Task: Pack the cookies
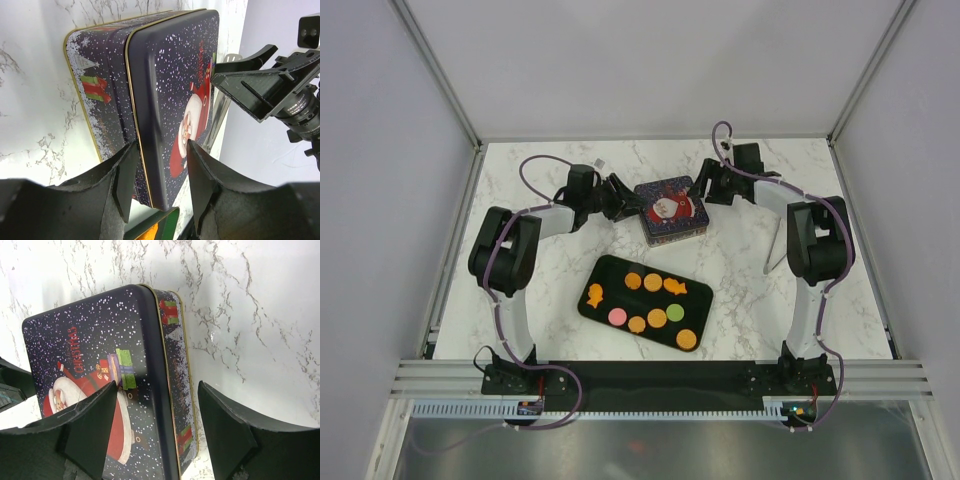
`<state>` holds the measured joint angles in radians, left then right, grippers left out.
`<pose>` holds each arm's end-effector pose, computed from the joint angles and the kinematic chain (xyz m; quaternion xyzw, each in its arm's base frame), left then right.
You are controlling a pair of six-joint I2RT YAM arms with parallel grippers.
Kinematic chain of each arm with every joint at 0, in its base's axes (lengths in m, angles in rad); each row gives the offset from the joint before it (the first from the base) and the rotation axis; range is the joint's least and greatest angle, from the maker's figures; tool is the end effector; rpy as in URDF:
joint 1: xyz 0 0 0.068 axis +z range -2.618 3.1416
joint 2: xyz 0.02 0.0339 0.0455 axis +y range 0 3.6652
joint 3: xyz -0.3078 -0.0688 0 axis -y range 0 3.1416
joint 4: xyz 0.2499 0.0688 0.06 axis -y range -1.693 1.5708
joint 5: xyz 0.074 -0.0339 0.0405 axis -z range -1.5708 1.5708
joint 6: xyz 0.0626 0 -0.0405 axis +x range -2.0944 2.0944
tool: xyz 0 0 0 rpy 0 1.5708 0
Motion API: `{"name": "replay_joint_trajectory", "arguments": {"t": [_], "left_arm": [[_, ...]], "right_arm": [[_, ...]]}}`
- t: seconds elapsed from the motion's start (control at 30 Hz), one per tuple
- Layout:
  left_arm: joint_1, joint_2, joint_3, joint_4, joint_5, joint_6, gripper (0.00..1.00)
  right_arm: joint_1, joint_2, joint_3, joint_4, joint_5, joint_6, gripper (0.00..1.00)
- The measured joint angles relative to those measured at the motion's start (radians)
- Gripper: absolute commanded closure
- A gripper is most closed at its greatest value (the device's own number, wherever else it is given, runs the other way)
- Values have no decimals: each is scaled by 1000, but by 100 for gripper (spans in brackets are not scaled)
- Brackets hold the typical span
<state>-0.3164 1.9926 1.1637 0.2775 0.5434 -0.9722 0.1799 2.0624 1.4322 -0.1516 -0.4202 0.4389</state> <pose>0.4345 -0.1763 0.1838 -0.1468 0.8382 -0.4696 0.2351 0.4831 0.1138 0.1937 0.0371 0.9057 0.2979 0.2994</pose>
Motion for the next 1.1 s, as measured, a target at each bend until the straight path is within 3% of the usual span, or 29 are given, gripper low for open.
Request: {"name": "replay_joint_trajectory", "arguments": {"t": [1.1], "left_arm": [[-12, 11, 15, -68, -45, 24, 52]], "right_arm": [[105, 0, 97, -142, 116, -125, 22]]}}
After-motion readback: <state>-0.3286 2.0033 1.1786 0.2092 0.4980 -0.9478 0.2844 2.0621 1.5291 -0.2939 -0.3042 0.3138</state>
